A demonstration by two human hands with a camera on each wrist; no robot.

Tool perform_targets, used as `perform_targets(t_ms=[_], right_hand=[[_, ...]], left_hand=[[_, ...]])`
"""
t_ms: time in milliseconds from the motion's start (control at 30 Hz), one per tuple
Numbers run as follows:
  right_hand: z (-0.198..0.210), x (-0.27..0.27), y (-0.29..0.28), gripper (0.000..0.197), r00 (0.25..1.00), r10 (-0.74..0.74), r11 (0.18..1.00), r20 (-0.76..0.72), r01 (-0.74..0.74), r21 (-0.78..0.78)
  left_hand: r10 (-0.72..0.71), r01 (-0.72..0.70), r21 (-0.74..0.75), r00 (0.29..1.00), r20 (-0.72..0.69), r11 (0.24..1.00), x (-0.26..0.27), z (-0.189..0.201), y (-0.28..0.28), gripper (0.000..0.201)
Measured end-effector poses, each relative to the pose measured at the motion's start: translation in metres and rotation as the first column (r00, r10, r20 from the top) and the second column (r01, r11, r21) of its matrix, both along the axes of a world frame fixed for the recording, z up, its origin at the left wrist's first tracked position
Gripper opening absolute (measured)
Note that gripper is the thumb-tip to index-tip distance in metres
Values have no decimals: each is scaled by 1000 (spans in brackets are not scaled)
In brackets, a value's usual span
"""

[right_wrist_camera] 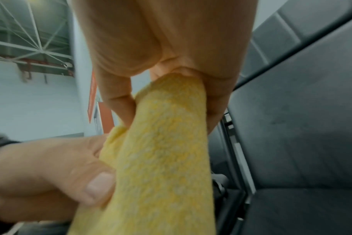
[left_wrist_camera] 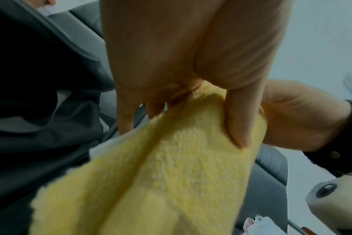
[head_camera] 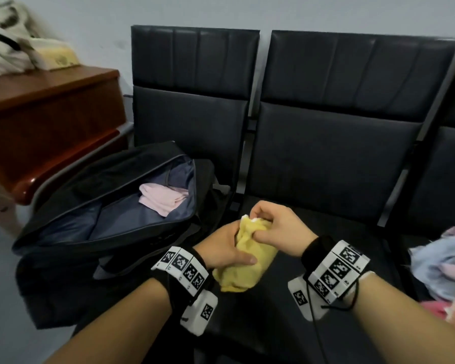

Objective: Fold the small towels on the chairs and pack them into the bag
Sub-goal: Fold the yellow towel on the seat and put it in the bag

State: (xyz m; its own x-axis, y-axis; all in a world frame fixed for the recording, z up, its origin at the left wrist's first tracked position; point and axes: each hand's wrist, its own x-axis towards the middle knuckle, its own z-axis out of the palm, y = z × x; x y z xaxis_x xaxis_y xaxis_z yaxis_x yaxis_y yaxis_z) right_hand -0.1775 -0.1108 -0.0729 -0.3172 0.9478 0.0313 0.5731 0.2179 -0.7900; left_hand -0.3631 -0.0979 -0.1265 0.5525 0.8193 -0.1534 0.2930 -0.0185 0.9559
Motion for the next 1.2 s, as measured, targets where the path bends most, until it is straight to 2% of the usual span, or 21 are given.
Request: perform_targets(t_ms=[100,200,267,333,400,467,533,600,700,833,933,1000,1133,1200], right_hand=[[20,-22,11,25,999,39,997,-28,-37,60],[29,-52,34,30,996,55,995,-72,-48,93],[30,-74,54,41,989,-29,995,-147,43,89],[30,-96,73,50,970,-124,991,-209,130,13],[27,-119,91,54,961,-141,984,-238,110,-139],[21,-142,105,53,967,-102,962,-234,37,-270],[12,-166,119,51,969,-65,926,-237,-30,-376],[3,-188,134,49,958,-55,871,-283,-93,-483],[-9,-221,160,44,950,-65,851,-306,-107,-515],[-41,-259,191,25,983,-70,881,-171,-19,-473],[-75,-276,207,25,996,-82,886,-39,55,-460],[-98,-282,215,25,995,-101,863,-18,79,-500],[-129,-282,225,34,998,-64,835,3,55,-548],[-135,-282,226,34,999,-41,839,14,42,-542]], left_hand=[[5,-4,-20,998,62,1000,-26,18,5,53],[75,-72,-36,993,95,997,-56,33,13,42],[172,-166,-60,978,114,984,-79,43,21,34],[316,-303,-106,936,155,947,-104,50,34,31],[486,-449,-201,849,207,870,-131,55,48,33],[646,-549,-364,722,246,752,-156,56,62,36],[758,-587,-507,606,241,631,-178,51,76,35],[829,-611,-589,521,204,528,-199,44,89,31],[893,-617,-671,422,159,411,-227,29,111,33],[912,-630,-697,402,83,341,-254,-3,138,39],[914,-651,-696,405,21,304,-266,-37,154,38],[915,-662,-697,402,-20,275,-269,-58,162,33],[876,-666,-691,473,-97,283,-267,-88,178,32],[868,-681,-672,483,-114,290,-265,-98,185,35]])
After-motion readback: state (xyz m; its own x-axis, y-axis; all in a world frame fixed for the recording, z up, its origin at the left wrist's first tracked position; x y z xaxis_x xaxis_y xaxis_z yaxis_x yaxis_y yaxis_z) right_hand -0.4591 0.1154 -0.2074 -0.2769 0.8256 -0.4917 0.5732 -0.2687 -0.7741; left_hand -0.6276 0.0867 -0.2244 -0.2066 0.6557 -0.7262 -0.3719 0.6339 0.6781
